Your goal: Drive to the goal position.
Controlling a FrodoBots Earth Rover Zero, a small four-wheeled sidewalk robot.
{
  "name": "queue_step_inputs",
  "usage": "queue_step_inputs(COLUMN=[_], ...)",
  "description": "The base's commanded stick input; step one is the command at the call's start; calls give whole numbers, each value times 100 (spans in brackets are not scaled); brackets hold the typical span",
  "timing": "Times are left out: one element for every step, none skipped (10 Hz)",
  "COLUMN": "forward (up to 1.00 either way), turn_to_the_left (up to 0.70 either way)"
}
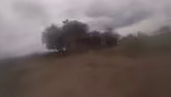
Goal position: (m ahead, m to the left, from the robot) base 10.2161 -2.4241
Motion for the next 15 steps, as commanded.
queue_step_inputs(forward=[70, 70, 70, 70, 70, 70, 70, 70, 70, 70, 70, 70, 70, 70, 70], turn_to_the_left=[0, 0, 0, 0, 0, 0, 0, 0, 0, 0, 0, 0, 0, 0, 0])
